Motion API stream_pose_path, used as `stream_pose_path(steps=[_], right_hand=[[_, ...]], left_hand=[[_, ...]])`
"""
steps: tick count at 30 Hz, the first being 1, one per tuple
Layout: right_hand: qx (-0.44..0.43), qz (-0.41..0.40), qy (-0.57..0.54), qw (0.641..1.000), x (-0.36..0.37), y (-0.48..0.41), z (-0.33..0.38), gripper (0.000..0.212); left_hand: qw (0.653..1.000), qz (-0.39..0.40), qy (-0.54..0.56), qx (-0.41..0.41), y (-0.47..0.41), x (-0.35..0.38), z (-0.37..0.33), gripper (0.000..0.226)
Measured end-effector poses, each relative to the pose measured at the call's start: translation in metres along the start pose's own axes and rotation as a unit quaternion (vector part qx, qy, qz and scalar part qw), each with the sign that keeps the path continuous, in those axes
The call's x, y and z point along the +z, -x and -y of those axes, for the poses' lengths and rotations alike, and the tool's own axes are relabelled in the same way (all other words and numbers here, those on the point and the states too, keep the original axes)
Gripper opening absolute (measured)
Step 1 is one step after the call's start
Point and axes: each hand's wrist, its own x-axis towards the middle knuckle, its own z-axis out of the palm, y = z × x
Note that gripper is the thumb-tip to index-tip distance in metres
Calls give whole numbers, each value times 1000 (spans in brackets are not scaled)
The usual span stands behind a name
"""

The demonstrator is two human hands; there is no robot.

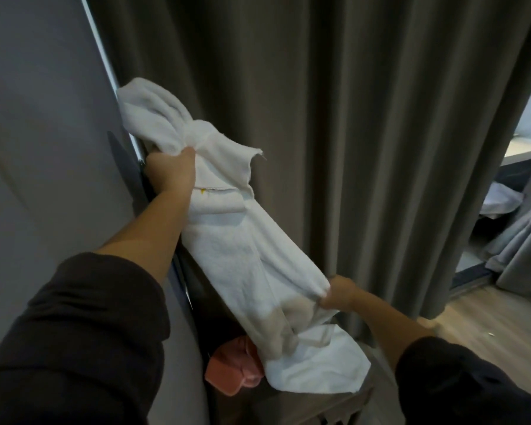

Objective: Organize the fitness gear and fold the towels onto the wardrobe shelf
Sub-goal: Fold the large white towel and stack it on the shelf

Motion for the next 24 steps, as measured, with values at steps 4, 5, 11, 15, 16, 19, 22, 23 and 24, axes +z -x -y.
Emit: stream_pose_path(steps=[4, 5, 11, 15, 16, 19, 22, 23, 24], right_hand=[[-46, -135, -140, 980, -27, 5, 16, 27], [-62, -154, -167, 972, -37, 8, 26, 23], [-140, -236, -280, 920, -96, 34, 92, 10], [-156, -272, -353, 882, -130, 56, 123, 19], [-160, -278, -370, 872, -138, 62, 127, 18], [-184, -274, -396, 857, -157, 84, 139, 10], [-205, -272, -348, 873, -172, 108, 153, 3], [-212, -277, -325, 879, -176, 116, 158, 5], [-219, -284, -303, 883, -179, 125, 163, 6]], left_hand=[[1000, 15, -7, 14, 6, -4, 7, 44], [1000, 17, -13, 21, 11, -4, 10, 45], [989, 56, -111, 78, 53, 7, 22, 34], [979, 93, -133, 121, 79, 8, 20, 25], [975, 100, -143, 135, 86, 6, 20, 23], [962, 143, -170, 158, 105, 2, 15, 26], [956, 188, -176, 140, 120, -2, 11, 34], [956, 200, -171, 134, 123, -6, 10, 35], [955, 206, -165, 134, 126, -11, 8, 34]])
